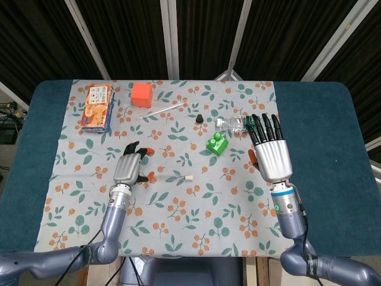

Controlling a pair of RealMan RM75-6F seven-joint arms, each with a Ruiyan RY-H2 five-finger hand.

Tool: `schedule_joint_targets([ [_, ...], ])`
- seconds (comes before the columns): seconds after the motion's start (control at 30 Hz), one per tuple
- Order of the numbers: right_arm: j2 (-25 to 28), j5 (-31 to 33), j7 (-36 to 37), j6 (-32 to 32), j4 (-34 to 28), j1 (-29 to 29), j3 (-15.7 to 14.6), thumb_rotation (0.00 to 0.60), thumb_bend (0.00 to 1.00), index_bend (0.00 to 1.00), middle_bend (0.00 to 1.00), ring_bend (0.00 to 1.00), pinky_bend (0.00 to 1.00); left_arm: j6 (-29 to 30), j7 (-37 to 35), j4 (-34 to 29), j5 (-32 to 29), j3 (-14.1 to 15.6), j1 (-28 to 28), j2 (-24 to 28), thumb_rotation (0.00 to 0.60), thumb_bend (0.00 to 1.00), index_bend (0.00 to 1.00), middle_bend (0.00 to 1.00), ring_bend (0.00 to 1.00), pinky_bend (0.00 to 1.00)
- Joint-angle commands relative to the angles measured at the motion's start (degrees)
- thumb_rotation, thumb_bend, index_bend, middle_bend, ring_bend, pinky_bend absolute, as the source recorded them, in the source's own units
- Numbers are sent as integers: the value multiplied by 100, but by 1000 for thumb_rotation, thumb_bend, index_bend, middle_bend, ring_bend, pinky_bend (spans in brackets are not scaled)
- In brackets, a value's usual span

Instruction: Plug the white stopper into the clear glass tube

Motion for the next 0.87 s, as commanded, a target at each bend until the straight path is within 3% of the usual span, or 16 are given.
schedule_joint_targets([
  [0.03,184,202,223,177,-337,-292,-51,600,397,196,100,17,65,197,-124,-396,304,-48,133,432,600,345,219,256,55,0],
  [0.2,634,404,739,430,-866,-831,-212,600,396,106,67,3,50,447,-406,-1034,880,132,481,1249,600,345,199,214,33,0],
  [0.3,1111,456,1270,578,-1189,-1299,-449,600,396,29,31,0,35,733,-685,-1478,1369,412,880,1916,600,344,192,211,32,0],
  [0.43,1664,451,1984,622,-1418,-1807,-812,600,396,0,0,0,12,1229,-1008,-1863,1865,839,1480,2647,600,306,156,167,21,0],
  [0.6,2215,241,2705,650,-1377,-2318,-1289,600,394,0,0,0,0,1881,-1539,-1935,2581,1498,2240,3439,600,274,133,115,0,0],
  [0.87,2649,-378,3032,963,-1172,-2878,-1866,600,393,0,0,0,0,2599,-2484,-1530,3433,2222,3024,4048,600,273,119,101,0,0],
])
